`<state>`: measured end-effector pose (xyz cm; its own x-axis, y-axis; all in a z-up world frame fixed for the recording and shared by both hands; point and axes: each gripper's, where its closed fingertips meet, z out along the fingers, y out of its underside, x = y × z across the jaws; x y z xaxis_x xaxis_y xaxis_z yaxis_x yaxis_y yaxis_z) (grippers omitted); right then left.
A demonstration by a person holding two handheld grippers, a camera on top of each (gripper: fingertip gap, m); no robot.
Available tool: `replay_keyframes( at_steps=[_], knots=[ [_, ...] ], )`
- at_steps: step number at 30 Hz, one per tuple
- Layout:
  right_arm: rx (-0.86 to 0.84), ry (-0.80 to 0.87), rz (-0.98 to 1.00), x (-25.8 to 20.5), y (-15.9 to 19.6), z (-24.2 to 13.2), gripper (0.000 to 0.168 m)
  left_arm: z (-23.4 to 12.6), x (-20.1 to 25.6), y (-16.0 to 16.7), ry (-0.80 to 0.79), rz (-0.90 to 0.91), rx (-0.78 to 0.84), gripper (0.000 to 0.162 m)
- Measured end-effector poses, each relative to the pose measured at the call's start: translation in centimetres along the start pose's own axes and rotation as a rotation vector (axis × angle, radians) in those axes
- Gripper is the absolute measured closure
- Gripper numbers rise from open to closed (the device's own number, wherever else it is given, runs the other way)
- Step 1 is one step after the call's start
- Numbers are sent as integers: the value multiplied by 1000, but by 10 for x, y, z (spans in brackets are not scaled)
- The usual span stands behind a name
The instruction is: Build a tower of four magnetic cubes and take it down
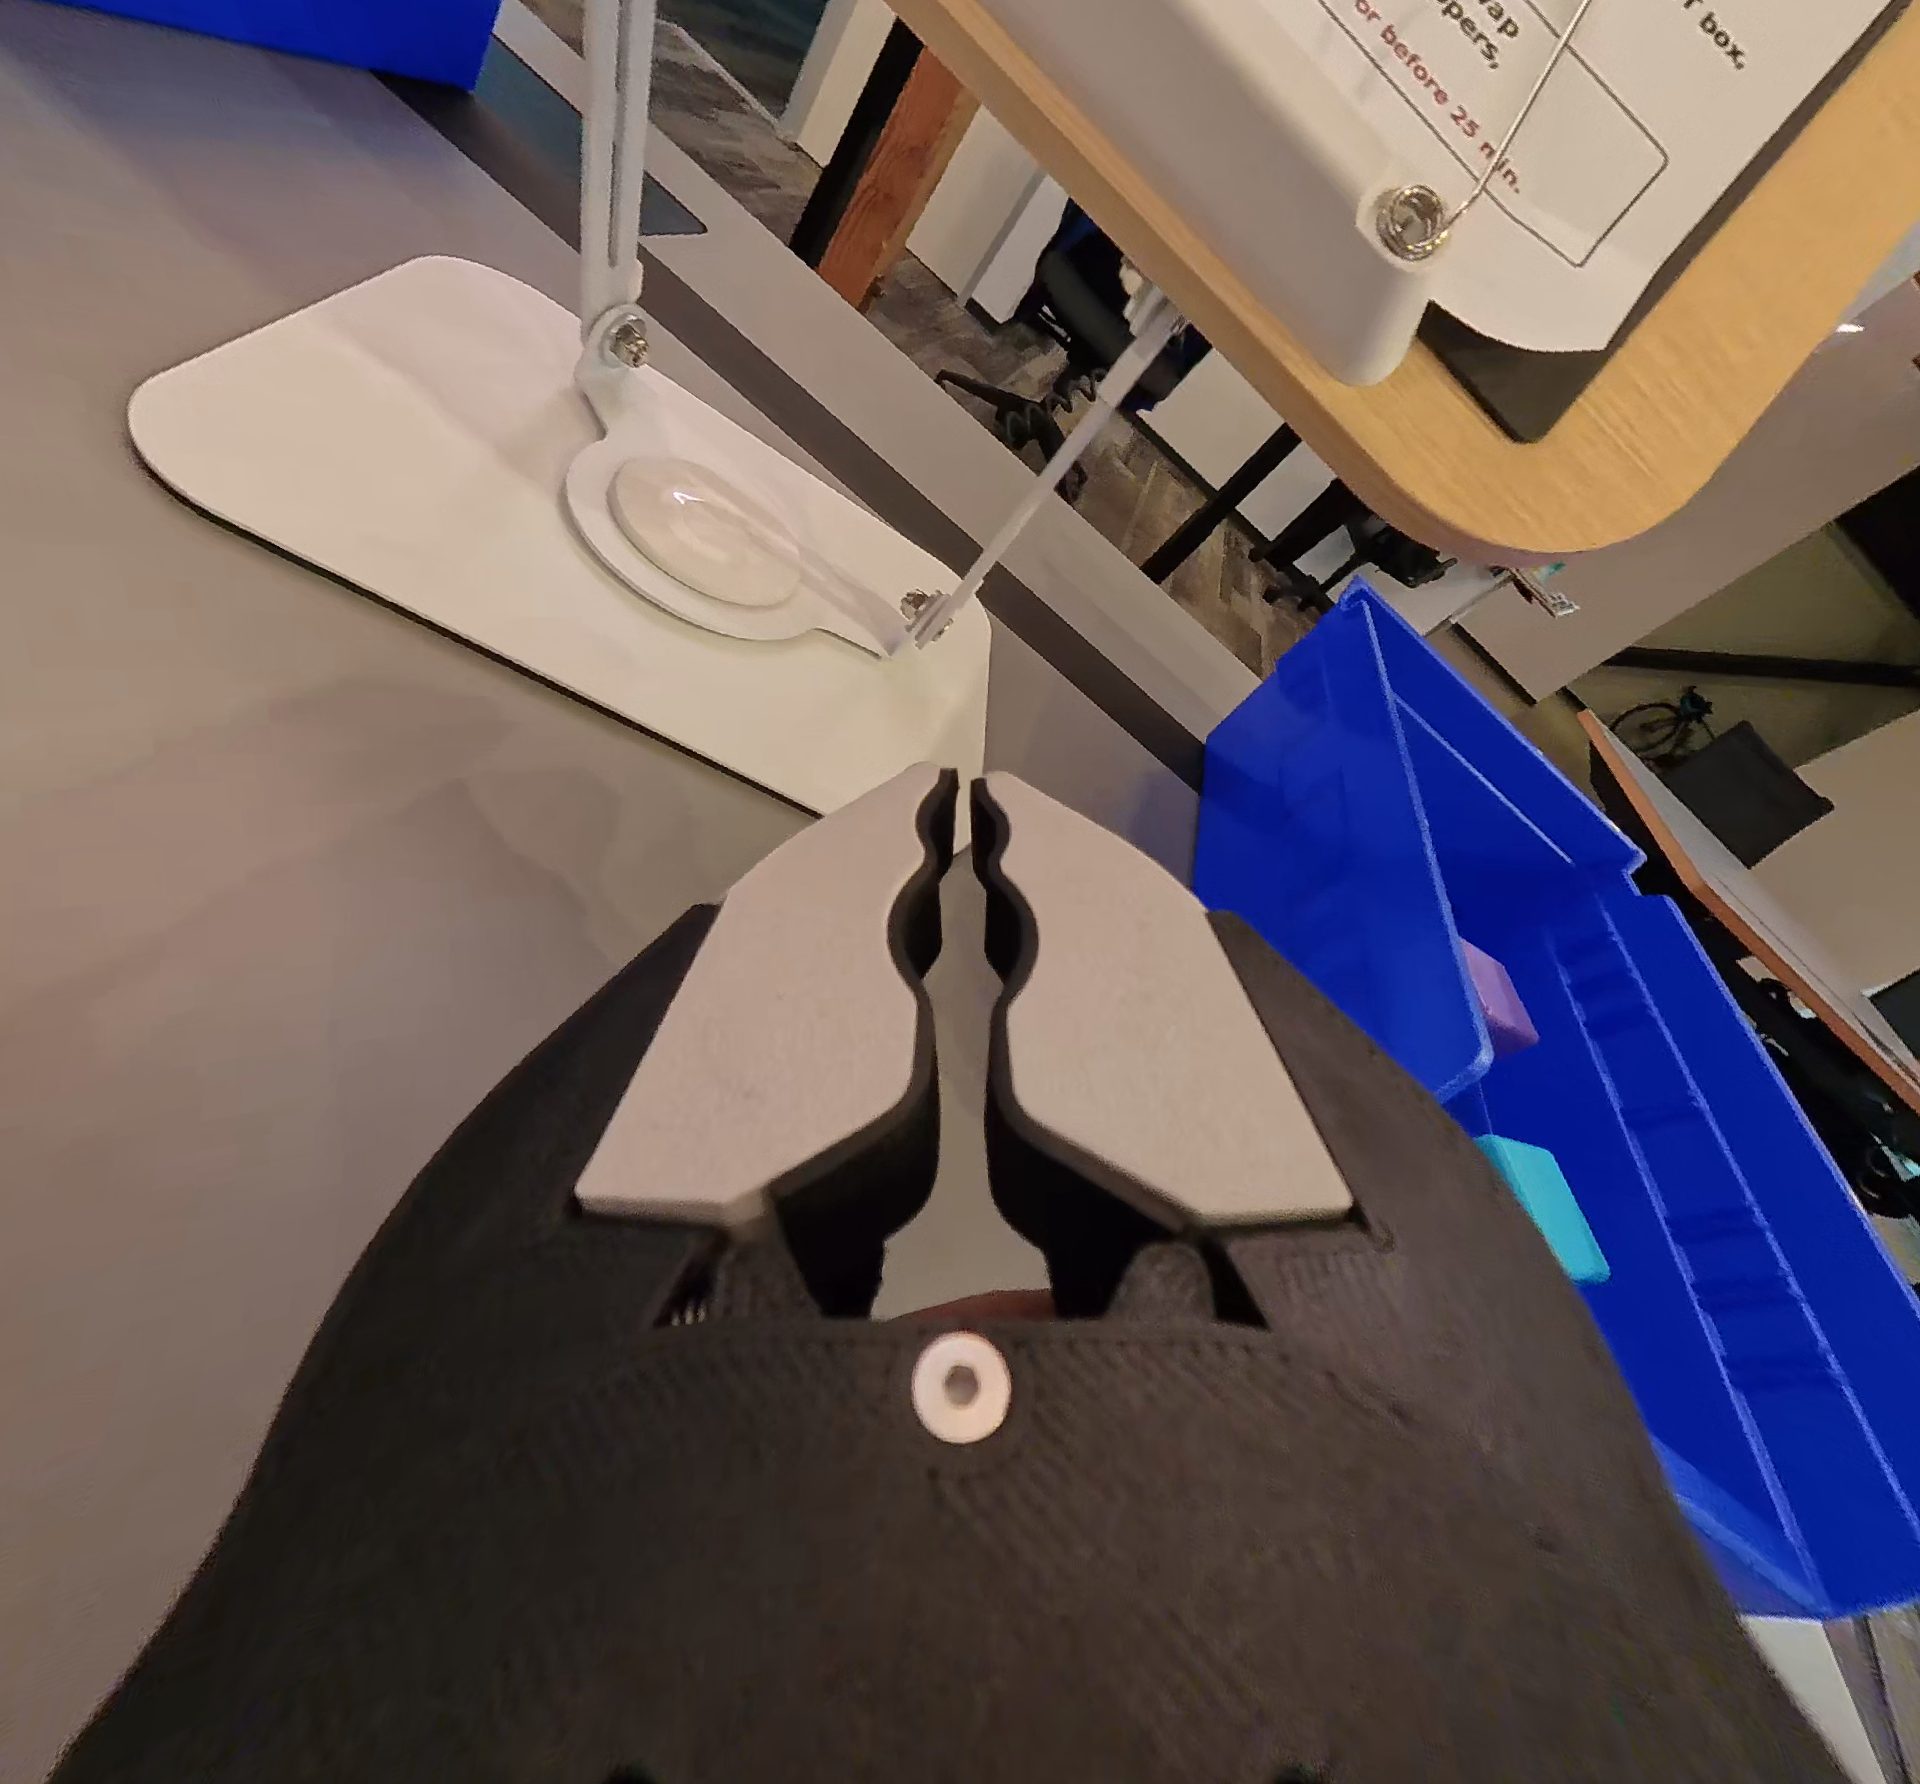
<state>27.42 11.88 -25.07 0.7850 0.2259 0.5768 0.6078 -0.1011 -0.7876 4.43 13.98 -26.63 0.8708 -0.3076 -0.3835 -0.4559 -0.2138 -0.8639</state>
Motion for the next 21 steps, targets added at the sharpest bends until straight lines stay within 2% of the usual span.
replay_keyframes(
  at_steps=[3, 21],
  knots=[
    [-3, 13, -10, 1, 1, 0, 166, -2, -20, 5, -86, -37, -15, 162],
    [-5, 38, -6, 6, 4, -9, 166, -8, -21, 7, -87, -78, 3, 162]
  ],
)
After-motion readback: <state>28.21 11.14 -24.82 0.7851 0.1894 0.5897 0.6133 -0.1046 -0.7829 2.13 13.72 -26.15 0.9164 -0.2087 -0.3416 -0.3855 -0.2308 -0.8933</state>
